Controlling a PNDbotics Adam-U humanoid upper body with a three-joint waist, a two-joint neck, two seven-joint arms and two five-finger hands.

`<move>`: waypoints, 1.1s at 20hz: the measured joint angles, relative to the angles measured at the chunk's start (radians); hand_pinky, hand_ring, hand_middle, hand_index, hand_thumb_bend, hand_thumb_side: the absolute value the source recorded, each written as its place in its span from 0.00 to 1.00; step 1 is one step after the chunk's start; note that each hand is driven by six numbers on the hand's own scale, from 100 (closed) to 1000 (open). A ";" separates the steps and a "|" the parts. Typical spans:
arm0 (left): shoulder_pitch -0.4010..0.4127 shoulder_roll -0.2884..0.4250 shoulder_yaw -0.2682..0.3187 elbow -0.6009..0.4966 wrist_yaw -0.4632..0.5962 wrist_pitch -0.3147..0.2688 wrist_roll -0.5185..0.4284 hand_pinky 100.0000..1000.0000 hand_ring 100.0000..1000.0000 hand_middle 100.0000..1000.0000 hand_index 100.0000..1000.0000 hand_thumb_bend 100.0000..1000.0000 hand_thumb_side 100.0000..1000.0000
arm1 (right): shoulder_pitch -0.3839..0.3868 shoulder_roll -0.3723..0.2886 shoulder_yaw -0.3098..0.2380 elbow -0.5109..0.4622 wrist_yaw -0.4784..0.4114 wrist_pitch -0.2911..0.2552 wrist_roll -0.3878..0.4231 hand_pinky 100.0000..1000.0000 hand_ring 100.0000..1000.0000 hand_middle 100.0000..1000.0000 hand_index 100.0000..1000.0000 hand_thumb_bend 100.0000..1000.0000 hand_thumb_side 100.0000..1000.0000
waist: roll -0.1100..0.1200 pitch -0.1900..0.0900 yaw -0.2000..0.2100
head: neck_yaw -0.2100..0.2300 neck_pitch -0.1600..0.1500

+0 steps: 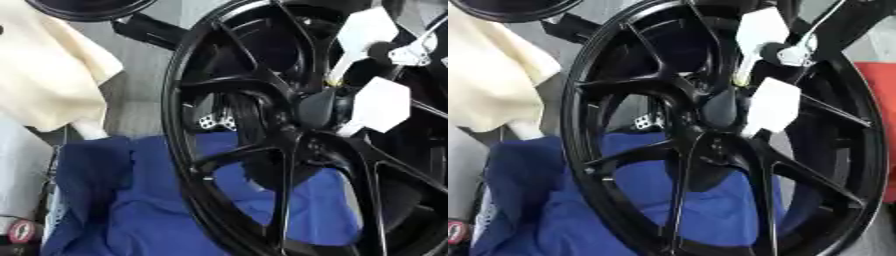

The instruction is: Pull the pin out of the wheel hub.

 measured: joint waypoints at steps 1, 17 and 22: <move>0.000 0.000 0.000 0.000 0.000 0.000 0.000 0.73 0.73 0.58 0.72 0.00 0.69 | -0.002 0.001 -0.009 -0.001 0.000 -0.002 0.002 0.58 0.48 0.14 0.25 0.14 0.00 | 0.000 0.000 -0.003 | 0.001 0.000; 0.018 -0.008 0.009 0.000 0.001 0.005 0.006 0.73 0.73 0.58 0.72 0.00 0.69 | 0.113 -0.034 -0.399 0.200 0.221 0.063 -0.264 0.54 0.46 0.15 0.25 0.00 0.00 | 0.021 -0.038 -0.059 | 0.030 0.003; 0.022 -0.008 0.010 0.000 0.001 0.004 0.009 0.73 0.73 0.58 0.72 0.00 0.68 | 0.208 -0.065 -0.525 0.357 0.353 0.147 -0.453 0.57 0.47 0.18 0.29 0.00 0.00 | 0.033 -0.052 -0.075 | 0.041 0.012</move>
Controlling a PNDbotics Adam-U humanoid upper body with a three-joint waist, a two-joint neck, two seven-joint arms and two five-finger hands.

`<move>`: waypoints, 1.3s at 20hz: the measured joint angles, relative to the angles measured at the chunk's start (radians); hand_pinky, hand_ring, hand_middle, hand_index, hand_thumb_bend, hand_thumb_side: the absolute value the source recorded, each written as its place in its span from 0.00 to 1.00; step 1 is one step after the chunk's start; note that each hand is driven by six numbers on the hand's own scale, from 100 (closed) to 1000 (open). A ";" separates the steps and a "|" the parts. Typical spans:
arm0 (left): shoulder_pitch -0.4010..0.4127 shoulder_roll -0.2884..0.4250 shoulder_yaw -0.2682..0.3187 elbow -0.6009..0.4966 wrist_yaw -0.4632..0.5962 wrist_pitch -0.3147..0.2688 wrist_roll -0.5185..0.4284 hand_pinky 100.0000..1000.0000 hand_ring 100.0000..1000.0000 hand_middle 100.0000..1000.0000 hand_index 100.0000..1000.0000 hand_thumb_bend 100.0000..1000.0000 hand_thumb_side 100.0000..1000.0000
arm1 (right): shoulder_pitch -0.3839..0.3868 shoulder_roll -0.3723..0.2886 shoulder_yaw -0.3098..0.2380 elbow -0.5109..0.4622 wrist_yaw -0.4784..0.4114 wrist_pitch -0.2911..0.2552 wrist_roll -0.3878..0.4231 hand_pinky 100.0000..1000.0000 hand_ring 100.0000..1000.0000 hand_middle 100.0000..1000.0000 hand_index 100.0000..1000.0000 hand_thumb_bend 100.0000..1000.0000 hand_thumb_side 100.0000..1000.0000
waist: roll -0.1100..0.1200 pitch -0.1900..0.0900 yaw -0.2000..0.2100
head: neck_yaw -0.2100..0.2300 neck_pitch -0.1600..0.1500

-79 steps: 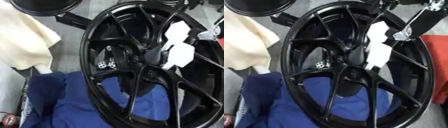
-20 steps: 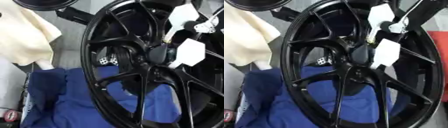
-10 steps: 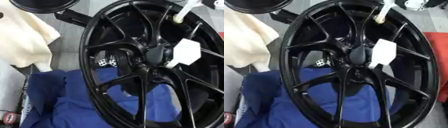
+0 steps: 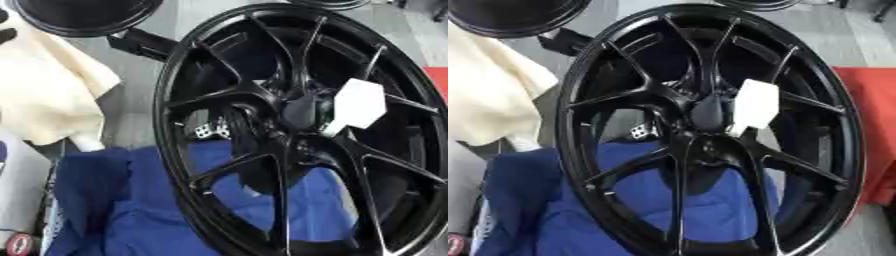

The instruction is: Pull the pin out of the wheel hub.

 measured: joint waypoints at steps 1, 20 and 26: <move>0.004 0.000 0.001 0.000 0.000 -0.001 0.001 0.73 0.73 0.58 0.72 0.00 0.68 | 0.018 -0.001 -0.022 0.027 0.030 0.022 -0.031 0.57 0.47 0.19 0.29 0.00 0.00 | 0.001 -0.002 -0.002 | 0.003 0.001; 0.012 -0.010 0.009 0.000 0.005 -0.005 0.009 0.74 0.74 0.58 0.72 0.00 0.67 | 0.224 0.030 -0.160 0.081 0.088 0.132 -0.155 0.76 0.89 0.91 0.91 0.00 0.38 | 0.027 -0.040 -0.016 | 0.033 0.027; 0.012 -0.010 0.011 0.000 0.006 -0.005 0.009 0.74 0.74 0.58 0.72 0.00 0.67 | 0.221 0.045 -0.160 0.018 0.060 0.109 -0.203 0.75 0.89 0.91 0.91 0.00 0.28 | 0.029 -0.044 -0.014 | 0.031 0.026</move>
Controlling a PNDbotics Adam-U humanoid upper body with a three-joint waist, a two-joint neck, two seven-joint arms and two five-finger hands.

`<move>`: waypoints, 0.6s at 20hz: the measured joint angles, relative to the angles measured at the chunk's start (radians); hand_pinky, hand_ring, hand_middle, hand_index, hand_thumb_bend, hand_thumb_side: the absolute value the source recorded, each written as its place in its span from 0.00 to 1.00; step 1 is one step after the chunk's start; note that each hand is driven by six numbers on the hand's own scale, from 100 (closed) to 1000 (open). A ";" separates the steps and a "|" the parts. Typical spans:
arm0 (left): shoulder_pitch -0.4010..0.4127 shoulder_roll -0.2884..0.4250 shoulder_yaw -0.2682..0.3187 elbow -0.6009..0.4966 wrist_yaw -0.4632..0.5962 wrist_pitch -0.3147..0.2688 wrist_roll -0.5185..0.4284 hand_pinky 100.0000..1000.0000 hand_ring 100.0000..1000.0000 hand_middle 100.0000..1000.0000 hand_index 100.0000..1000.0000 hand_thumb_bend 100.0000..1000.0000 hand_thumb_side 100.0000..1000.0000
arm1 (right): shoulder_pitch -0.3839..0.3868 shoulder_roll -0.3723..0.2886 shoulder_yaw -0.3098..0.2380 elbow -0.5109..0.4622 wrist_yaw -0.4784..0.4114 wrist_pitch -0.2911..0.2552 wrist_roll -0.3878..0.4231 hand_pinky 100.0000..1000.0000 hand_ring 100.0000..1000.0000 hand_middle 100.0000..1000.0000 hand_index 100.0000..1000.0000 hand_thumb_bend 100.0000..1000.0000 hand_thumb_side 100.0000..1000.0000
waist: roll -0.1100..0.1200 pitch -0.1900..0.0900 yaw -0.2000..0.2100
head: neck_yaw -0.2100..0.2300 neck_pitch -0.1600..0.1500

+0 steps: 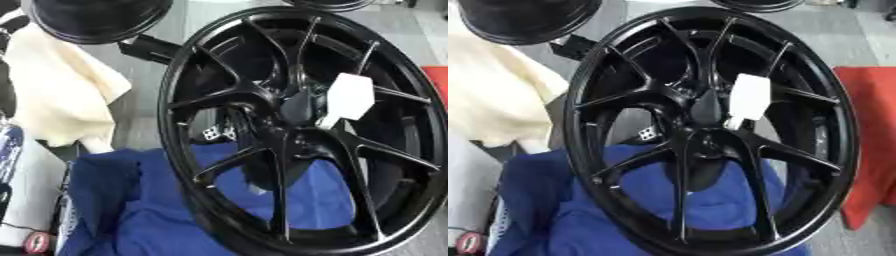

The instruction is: Pull the pin out of the wheel hub.

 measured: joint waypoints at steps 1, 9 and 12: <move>0.000 0.000 0.000 0.000 0.001 0.000 0.000 0.74 0.74 0.58 0.72 0.00 0.67 | -0.003 0.001 0.003 -0.013 -0.007 -0.005 -0.005 0.76 0.89 0.91 0.90 0.00 0.10 | 0.000 0.000 0.000 | -0.002 0.000; -0.001 0.000 -0.002 0.000 0.003 0.000 -0.004 0.74 0.74 0.58 0.72 0.00 0.67 | -0.032 0.028 0.060 -0.145 -0.021 -0.008 -0.026 0.69 0.77 0.77 0.80 0.00 0.33 | -0.001 0.000 0.005 | -0.013 -0.001; -0.009 0.000 -0.006 0.000 0.006 0.002 -0.008 0.74 0.74 0.58 0.72 0.00 0.67 | -0.044 0.048 0.100 -0.235 -0.070 -0.007 -0.070 0.66 0.74 0.73 0.76 0.00 0.41 | -0.002 0.000 0.010 | -0.020 -0.002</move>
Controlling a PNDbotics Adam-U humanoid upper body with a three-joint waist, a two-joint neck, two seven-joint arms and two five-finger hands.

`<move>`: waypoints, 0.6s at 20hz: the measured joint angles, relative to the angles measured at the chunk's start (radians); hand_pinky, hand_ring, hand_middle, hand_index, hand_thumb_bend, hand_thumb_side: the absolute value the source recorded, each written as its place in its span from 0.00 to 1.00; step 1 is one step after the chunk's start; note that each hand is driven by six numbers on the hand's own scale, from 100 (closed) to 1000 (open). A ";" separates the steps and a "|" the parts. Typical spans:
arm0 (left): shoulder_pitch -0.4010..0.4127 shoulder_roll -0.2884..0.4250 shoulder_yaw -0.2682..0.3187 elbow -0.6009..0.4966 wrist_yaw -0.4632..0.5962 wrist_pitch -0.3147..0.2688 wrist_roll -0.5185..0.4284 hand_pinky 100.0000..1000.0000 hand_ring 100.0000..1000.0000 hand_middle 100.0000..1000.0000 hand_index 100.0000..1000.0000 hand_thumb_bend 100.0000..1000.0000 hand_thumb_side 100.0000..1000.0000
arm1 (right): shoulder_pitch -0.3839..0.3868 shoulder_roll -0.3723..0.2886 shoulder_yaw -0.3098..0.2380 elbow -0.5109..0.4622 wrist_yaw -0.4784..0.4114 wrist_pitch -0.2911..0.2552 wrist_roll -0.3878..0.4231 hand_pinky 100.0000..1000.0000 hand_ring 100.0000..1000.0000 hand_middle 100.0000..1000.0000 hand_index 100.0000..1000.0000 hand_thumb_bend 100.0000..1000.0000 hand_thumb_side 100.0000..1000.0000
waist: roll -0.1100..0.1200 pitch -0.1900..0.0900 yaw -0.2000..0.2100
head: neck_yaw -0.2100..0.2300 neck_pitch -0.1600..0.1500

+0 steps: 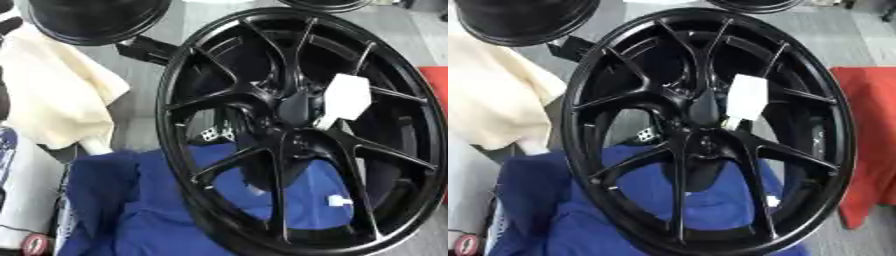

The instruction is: Pull the pin out of the wheel hub.

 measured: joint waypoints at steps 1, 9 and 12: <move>0.000 0.000 0.000 0.000 0.001 0.000 -0.001 0.74 0.74 0.58 0.72 0.00 0.67 | -0.006 0.008 0.015 -0.032 -0.025 0.001 -0.019 0.64 0.72 0.71 0.74 0.00 0.45 | 0.000 0.000 0.001 | -0.001 0.000; -0.020 0.000 -0.010 0.000 0.004 -0.003 -0.013 0.74 0.74 0.58 0.72 0.00 0.67 | -0.043 0.070 0.147 -0.236 -0.306 0.024 -0.184 0.60 0.68 0.67 0.70 0.00 0.62 | 0.001 0.000 0.014 | -0.013 -0.009; -0.027 0.000 -0.012 0.000 0.004 -0.004 -0.017 0.74 0.74 0.58 0.72 0.00 0.67 | -0.051 0.091 0.180 -0.269 -0.380 0.033 -0.222 0.60 0.67 0.66 0.70 0.00 0.61 | 0.001 0.000 0.017 | -0.015 -0.010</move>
